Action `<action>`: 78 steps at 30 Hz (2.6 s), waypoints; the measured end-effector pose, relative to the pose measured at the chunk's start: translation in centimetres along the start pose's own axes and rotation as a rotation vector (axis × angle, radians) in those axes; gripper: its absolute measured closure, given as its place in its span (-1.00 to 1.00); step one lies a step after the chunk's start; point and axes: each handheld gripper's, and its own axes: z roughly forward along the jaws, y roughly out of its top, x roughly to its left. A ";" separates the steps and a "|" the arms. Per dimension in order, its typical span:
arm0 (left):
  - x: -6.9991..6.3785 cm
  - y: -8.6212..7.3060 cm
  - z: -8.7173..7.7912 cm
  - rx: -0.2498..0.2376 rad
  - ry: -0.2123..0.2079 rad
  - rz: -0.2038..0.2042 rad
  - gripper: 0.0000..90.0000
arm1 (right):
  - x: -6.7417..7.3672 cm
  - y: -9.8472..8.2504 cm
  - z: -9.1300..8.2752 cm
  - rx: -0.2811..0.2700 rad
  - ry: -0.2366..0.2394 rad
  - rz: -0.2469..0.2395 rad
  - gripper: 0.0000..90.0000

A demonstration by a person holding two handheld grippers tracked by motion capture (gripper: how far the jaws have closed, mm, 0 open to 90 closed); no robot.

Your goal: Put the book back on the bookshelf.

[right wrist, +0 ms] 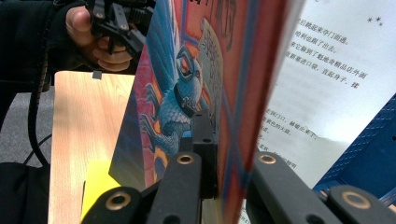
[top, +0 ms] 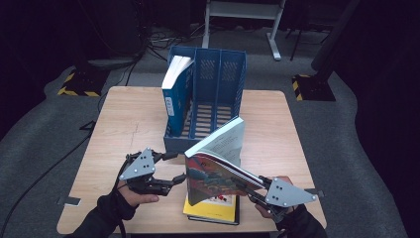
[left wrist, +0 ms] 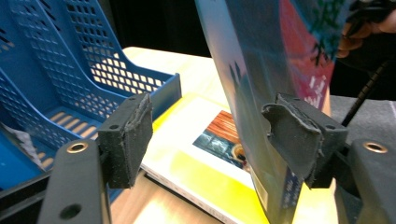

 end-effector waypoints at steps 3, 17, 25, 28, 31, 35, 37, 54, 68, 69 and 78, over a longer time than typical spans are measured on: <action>-0.1 -0.6 0.0 0.018 -0.013 -0.002 -0.32 | 0.0 0.0 0.0 -0.002 0.001 0.002 0.91; -1.2 -3.7 1.8 0.143 -0.094 0.013 -0.33 | 0.2 -0.1 0.0 -0.002 -0.007 -0.003 0.91; -1.8 -3.6 4.0 0.119 -0.142 0.003 -0.12 | 0.2 -0.5 0.0 0.001 -0.014 0.006 0.90; -1.6 -3.2 4.6 0.089 -0.165 -0.005 -0.02 | 0.2 -0.4 0.0 0.003 -0.016 0.001 0.89; -1.3 -2.4 5.3 0.047 -0.157 -0.015 0.00 | 0.1 -0.5 0.0 0.004 -0.022 0.005 0.89; -0.7 -1.6 6.0 0.025 -0.161 -0.024 0.01 | 0.1 -0.5 -0.2 0.000 -0.020 0.003 0.90; -0.5 -1.2 6.3 0.001 -0.169 -0.020 0.00 | 0.2 -0.5 -0.2 0.000 -0.017 -0.002 0.91; -0.3 2.8 7.5 -0.067 -0.176 0.042 0.09 | 0.1 -0.9 -0.3 0.006 -0.052 -0.001 0.88; -2.0 3.5 6.4 -0.076 -0.157 0.175 0.57 | -0.8 -1.8 -1.4 0.025 -0.172 0.017 0.52; -2.0 3.6 6.3 -0.073 -0.156 0.184 0.58 | -0.8 -1.8 -1.5 0.028 -0.183 0.015 0.50; -1.3 3.1 5.8 -0.091 -0.197 0.183 0.59 | -2.8 -2.7 -2.0 0.003 -0.260 0.170 0.02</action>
